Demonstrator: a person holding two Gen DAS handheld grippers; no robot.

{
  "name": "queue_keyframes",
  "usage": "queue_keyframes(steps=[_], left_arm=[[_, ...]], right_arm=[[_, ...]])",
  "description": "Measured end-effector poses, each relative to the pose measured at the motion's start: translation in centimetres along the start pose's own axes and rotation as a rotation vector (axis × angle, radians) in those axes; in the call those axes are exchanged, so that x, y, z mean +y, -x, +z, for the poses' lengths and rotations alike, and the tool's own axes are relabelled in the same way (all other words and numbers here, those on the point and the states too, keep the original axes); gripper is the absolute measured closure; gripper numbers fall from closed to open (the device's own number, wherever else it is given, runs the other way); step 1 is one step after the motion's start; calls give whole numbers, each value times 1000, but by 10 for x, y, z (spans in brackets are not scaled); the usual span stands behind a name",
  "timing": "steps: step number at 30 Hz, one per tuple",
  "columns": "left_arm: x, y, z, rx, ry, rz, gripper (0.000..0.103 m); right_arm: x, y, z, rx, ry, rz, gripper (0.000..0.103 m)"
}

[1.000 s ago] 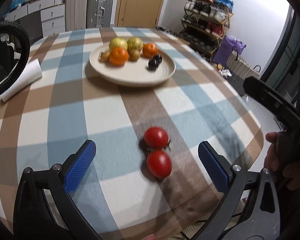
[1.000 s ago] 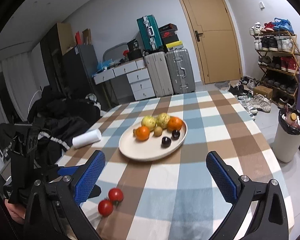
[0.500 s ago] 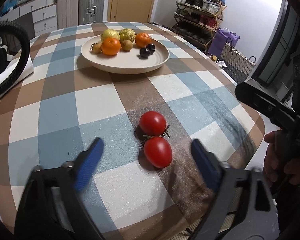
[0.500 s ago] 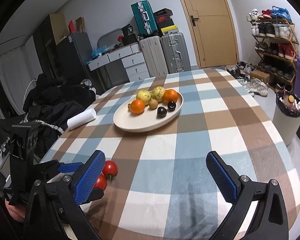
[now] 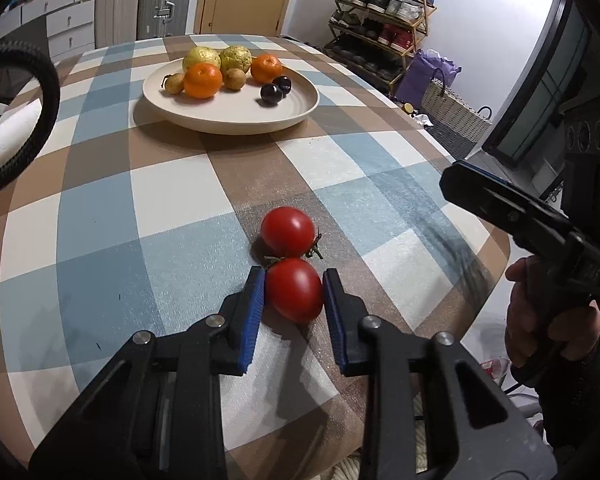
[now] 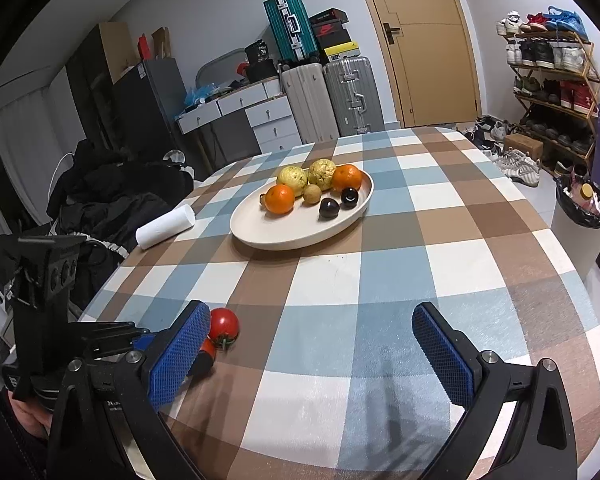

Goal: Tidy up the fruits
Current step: 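Grasp a red tomato with the left tool while the right tool grasps the other tomato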

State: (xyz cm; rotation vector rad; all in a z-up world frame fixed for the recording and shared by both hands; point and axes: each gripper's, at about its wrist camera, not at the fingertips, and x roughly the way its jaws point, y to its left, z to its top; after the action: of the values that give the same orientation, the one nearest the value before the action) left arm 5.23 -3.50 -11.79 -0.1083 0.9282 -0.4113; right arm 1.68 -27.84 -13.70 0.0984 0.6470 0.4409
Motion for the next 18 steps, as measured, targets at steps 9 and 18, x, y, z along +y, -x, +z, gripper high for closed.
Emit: queue_keyframes(steps=[9,18], left_arm=[[21,20,0,-52,31,0,77],[49,48,1,-126,71,21,77]], right_arm=[[8,-4,-1,19,11,24,0],[31,-30,-5,94,51,80,0]])
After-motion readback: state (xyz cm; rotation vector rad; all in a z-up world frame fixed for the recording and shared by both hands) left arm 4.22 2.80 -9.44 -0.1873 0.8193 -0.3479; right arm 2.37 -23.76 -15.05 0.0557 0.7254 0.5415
